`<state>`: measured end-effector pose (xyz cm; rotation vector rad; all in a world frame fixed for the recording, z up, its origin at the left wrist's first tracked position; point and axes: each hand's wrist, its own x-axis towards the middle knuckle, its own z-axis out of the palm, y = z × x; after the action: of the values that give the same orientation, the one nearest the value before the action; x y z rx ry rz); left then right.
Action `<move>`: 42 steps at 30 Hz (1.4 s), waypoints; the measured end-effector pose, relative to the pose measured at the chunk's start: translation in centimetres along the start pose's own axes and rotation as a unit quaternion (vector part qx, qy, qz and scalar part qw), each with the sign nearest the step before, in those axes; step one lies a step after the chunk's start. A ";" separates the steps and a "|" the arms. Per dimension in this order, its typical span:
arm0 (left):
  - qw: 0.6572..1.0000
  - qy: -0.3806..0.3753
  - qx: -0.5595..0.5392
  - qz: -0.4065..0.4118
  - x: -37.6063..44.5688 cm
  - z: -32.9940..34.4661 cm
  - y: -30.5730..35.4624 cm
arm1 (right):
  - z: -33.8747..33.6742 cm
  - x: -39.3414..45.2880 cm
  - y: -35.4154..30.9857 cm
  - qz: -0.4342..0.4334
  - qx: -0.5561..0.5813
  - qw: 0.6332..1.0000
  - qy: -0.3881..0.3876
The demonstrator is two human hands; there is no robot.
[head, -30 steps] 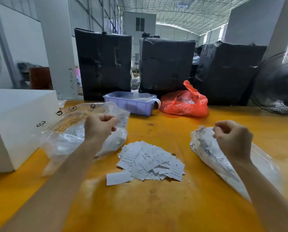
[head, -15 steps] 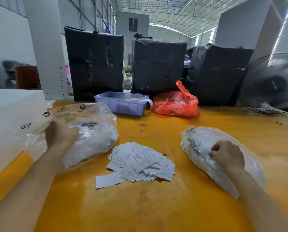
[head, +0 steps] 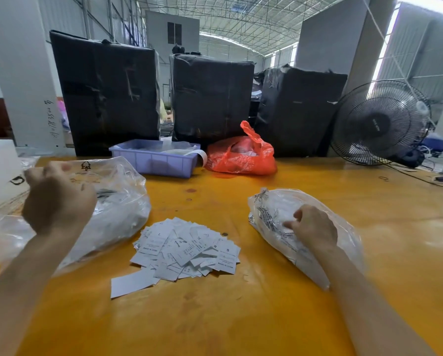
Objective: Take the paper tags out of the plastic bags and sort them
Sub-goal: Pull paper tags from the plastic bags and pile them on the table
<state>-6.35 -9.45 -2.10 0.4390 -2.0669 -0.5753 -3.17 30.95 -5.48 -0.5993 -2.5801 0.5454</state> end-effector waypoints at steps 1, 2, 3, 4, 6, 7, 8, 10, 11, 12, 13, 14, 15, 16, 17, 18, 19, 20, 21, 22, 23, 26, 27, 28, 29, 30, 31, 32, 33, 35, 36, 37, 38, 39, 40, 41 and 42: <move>0.999 -0.012 -0.029 0.013 -0.8 -0.5 1.2 | 0.1 0.0 0.1 0.005 -0.003 1.000 -0.026; 0.998 -0.025 -0.048 0.028 -1.8 -1.0 2.4 | 0.2 0.0 0.2 0.006 0.009 1.000 -0.028; 0.997 -0.040 -0.050 0.051 -2.7 -1.1 3.2 | 0.1 0.0 0.2 0.004 0.032 0.999 -0.011; 0.994 -0.061 -0.056 0.069 -3.4 -1.2 3.9 | 0.0 -0.1 0.2 -0.001 0.056 0.998 0.015; 0.988 -0.099 -0.078 0.093 -4.7 -0.8 5.0 | -0.4 -0.1 0.1 -0.006 0.093 0.994 0.062; 0.983 -0.121 -0.090 0.107 -5.3 -0.5 5.5 | -0.6 0.0 0.1 -0.004 0.107 0.991 0.076; 0.977 -0.141 -0.102 0.123 -6.0 -0.3 5.9 | -0.7 0.0 0.0 0.000 0.116 0.989 0.087; 0.965 -0.182 -0.125 0.144 -7.4 0.3 6.4 | -0.9 0.1 -0.1 0.006 0.124 0.987 0.101; 0.959 -0.201 -0.134 0.150 -8.0 0.6 6.6 | -0.9 0.1 -0.1 0.006 0.129 0.986 0.105; 0.954 -0.217 -0.140 0.153 -8.5 0.8 6.7 | -1.0 0.1 -0.2 0.005 0.135 0.985 0.111; 0.949 -0.229 -0.149 0.155 -9.0 0.9 6.9 | -1.2 0.1 -0.4 0.001 0.144 0.982 0.121; 0.944 -0.240 -0.162 0.156 -9.3 1.0 7.1 | -1.5 0.1 -0.7 -0.007 0.160 0.978 0.133; 0.939 -0.247 -0.179 0.157 -9.6 1.2 7.3 | -1.8 0.0 -1.1 -0.018 0.193 0.970 0.144; 0.933 -0.251 -0.202 0.159 -9.9 1.2 7.5 | -2.2 -0.2 -1.6 -0.026 0.258 0.955 0.146; 0.926 -0.257 -0.228 0.155 -10.2 1.2 7.8 | -2.6 -0.6 -2.3 -0.027 0.351 0.927 0.126; 0.915 -0.271 -0.263 0.140 -10.3 1.2 8.1 | -3.1 -1.2 -3.2 -0.022 0.453 0.888 0.081; 0.896 -0.303 -0.305 0.109 -10.4 1.1 8.5 | -3.3 -1.9 -4.2 -0.014 0.541 0.841 0.014; 0.865 -0.349 -0.357 0.062 -10.4 0.8 9.0 | -3.3 -2.7 -5.3 -0.009 0.602 0.796 -0.061; 0.818 -0.402 -0.411 0.007 -10.5 0.4 9.4 | -3.0 -3.4 -6.3 -0.010 0.628 0.767 -0.130; 0.769 -0.453 -0.449 -0.045 -10.5 0.2 9.7 | -2.6 -4.2 -7.3 -0.017 0.626 0.757 -0.187; 0.726 -0.495 -0.469 -0.086 -10.5 -0.1 9.9 | -2.1 -5.0 -8.2 -0.032 0.606 0.761 -0.230; 0.685 -0.545 -0.469 -0.116 -10.4 -0.5 10.0 | -0.7 -6.7 -9.8 -0.089 0.540 0.790 -0.278; 0.694 -0.539 -0.464 -0.107 -10.4 -0.5 9.9 | -0.4 -7.0 -10.0 -0.101 0.529 0.795 -0.277; 0.707 -0.523 -0.464 -0.106 -10.5 -0.4 9.7 | -0.2 -7.1 -10.1 -0.105 0.526 0.798 -0.275; 0.718 -0.501 -0.468 -0.118 -10.5 -0.3 9.5 | -0.1 -7.2 -10.1 -0.101 0.530 0.796 -0.275; 0.724 -0.481 -0.474 -0.138 -10.5 -0.1 9.3 | 0.1 -7.2 -10.0 -0.088 0.541 0.788 -0.279; 0.725 -0.466 -0.482 -0.159 -10.5 0.0 9.2 | 0.3 -7.2 -10.0 -0.066 0.558 0.776 -0.287; 0.719 -0.457 -0.492 -0.180 -10.5 0.1 9.1 | 0.5 -7.3 -10.0 -0.040 0.569 0.766 -0.295; 0.711 -0.454 -0.498 -0.198 -10.5 0.2 9.0 | 0.6 -7.4 -10.1 -0.014 0.572 0.763 -0.299; 0.708 -0.454 -0.495 -0.215 -10.5 0.3 9.0 | 0.9 -7.4 -10.1 0.022 0.572 0.766 -0.292; 0.709 -0.460 -0.489 -0.216 -10.5 0.2 9.0 | 0.9 -7.4 -10.1 0.030 0.573 0.769 -0.281; 0.707 -0.472 -0.483 -0.211 -10.5 0.2 8.9 | 0.9 -7.4 -10.0 0.027 0.571 0.776 -0.268; 0.701 -0.488 -0.480 -0.201 -10.4 0.1 8.9 | 0.8 -7.4 -9.9 0.008 0.558 0.791 -0.253; 0.696 -0.503 -0.478 -0.186 -10.3 -0.1 8.8 | 0.7 -7.5 -9.9 -0.031 0.528 0.815 -0.237; 0.695 -0.515 -0.472 -0.169 -10.2 -0.1 8.7 | 0.6 -7.7 -9.9 -0.082 0.491 0.837 -0.226; 0.703 -0.521 -0.462 -0.148 -10.1 -0.2 8.6 | 0.5 -7.9 -10.0 -0.131 0.461 0.850 -0.218; 0.715 -0.519 -0.451 -0.127 -10.0 -0.2 8.6 | 0.5 -8.1 -10.1 -0.166 0.445 0.855 -0.209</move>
<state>-1.76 2.70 -4.06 -0.3077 -2.3142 -2.2709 -0.02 18.46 -3.89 0.3129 -2.3089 1.7303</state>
